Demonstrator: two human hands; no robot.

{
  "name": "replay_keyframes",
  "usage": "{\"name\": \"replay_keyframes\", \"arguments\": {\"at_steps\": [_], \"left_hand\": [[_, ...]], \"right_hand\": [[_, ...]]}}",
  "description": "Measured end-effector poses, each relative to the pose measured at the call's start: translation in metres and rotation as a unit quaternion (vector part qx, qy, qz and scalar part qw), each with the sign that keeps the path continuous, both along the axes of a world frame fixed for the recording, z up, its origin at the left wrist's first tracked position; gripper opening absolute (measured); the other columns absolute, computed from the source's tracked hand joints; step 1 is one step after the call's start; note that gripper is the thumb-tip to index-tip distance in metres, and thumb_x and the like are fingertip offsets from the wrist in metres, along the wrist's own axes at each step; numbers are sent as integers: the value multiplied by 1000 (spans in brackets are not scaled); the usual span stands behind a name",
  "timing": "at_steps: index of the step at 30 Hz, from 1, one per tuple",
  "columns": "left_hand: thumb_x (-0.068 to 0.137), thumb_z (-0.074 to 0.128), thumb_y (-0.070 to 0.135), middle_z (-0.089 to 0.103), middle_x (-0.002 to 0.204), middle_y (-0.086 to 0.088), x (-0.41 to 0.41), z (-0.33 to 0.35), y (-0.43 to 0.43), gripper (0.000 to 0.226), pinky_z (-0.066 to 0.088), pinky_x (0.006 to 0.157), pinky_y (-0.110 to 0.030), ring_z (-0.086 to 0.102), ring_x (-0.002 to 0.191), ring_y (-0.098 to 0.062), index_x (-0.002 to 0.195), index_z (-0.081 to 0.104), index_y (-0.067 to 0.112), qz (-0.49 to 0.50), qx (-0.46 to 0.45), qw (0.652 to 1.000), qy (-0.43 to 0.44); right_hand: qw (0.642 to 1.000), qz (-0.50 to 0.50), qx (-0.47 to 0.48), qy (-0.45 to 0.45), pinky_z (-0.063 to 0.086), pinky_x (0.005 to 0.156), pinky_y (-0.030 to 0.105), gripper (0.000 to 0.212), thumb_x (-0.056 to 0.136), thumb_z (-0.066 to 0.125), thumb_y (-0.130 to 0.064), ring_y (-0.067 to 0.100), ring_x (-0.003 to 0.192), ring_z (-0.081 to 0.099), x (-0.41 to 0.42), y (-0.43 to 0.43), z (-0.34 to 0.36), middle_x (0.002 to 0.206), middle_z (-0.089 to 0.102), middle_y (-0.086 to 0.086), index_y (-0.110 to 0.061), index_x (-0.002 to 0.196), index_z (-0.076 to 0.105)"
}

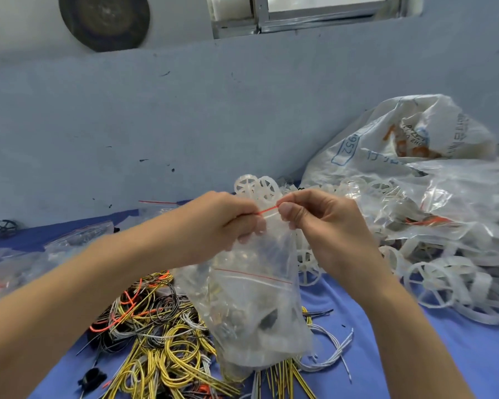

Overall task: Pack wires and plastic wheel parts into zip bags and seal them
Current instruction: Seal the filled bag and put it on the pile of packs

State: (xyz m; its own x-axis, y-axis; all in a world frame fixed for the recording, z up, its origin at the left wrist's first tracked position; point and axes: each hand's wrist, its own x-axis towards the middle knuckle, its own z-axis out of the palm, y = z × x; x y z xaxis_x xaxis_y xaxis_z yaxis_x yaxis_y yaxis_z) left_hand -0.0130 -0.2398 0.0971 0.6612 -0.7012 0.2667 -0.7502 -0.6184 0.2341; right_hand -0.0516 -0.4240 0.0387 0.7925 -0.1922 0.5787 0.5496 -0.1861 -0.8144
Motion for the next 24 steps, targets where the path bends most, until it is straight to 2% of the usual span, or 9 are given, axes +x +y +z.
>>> {"name": "replay_keyframes", "arguments": {"at_steps": [5, 8, 10, 12, 15, 17, 19, 20, 24], "left_hand": [[97, 53, 31, 60, 70, 14, 0, -10, 35, 22, 41, 56, -13, 53, 56, -5, 78, 61, 39, -3, -32, 999, -1], [93, 53, 42, 61, 68, 16, 0, -11, 53, 17, 41, 55, -10, 55, 57, -6, 79, 61, 38, 16, -31, 999, -8], [86, 48, 53, 62, 68, 18, -2, -11, 63, 25, 42, 57, -9, 58, 60, -4, 78, 64, 36, 29, -34, 999, -7], [80, 45, 59, 62, 66, 20, -3, -10, 71, 30, 42, 57, -8, 57, 59, -2, 76, 64, 36, 31, -38, 999, -11], [82, 49, 51, 62, 65, 24, -7, -10, 78, 20, 38, 54, -4, 55, 56, 4, 75, 63, 39, 34, -42, 998, -25], [87, 56, 39, 63, 68, 27, -8, -7, 79, 13, 38, 55, -2, 57, 58, 8, 78, 65, 41, 46, -36, 998, -31], [89, 62, 27, 65, 71, 29, -9, -2, 76, 19, 39, 57, -2, 58, 62, 10, 79, 66, 43, 52, -29, 997, -45], [89, 62, 27, 65, 71, 30, -9, 1, 72, 20, 38, 57, -1, 57, 62, 11, 79, 66, 44, 53, -28, 997, -52], [78, 52, 51, 66, 71, 29, -15, 29, 36, 18, 37, 55, -1, 56, 60, 9, 77, 69, 47, 35, -50, 996, -66]], "right_hand": [[1000, -5, 5, 9, 53, 72, 21, 16, 87, 73, -12, 1, 68, 63, -2, -8, -1, 71, 72, -12, -26, 79, 74], [1000, -13, 9, 11, 54, 72, 22, 15, 87, 74, -15, 1, 68, 63, -3, -10, 0, 72, 73, -12, -28, 79, 74], [1000, -13, 13, 11, 54, 71, 24, 15, 88, 74, -17, 3, 68, 64, -3, -11, 0, 72, 73, -11, -29, 79, 74], [1000, -12, 24, 16, 58, 77, 35, 14, 88, 74, -17, 8, 71, 63, -4, -12, -1, 74, 73, -8, -28, 79, 75], [999, -14, 40, 23, 56, 85, 51, 14, 88, 74, -17, 11, 72, 61, -4, -12, -2, 73, 72, -7, -27, 79, 76], [998, -21, 47, 22, 56, 83, 52, 15, 88, 74, -17, 11, 71, 61, -5, -12, -3, 71, 71, -8, -29, 79, 76], [998, -34, 54, 19, 58, 78, 49, 15, 89, 73, -17, 10, 68, 60, -7, -14, -2, 70, 70, -8, -29, 79, 76], [997, -45, 61, 18, 57, 75, 47, 16, 89, 72, -18, 9, 67, 60, -9, -16, -1, 69, 70, -8, -30, 79, 76], [986, -127, 104, -3, 57, 65, 42, 23, 88, 73, -22, 8, 61, 58, -27, -39, 12, 66, 68, -9, -39, 74, 74]]}}
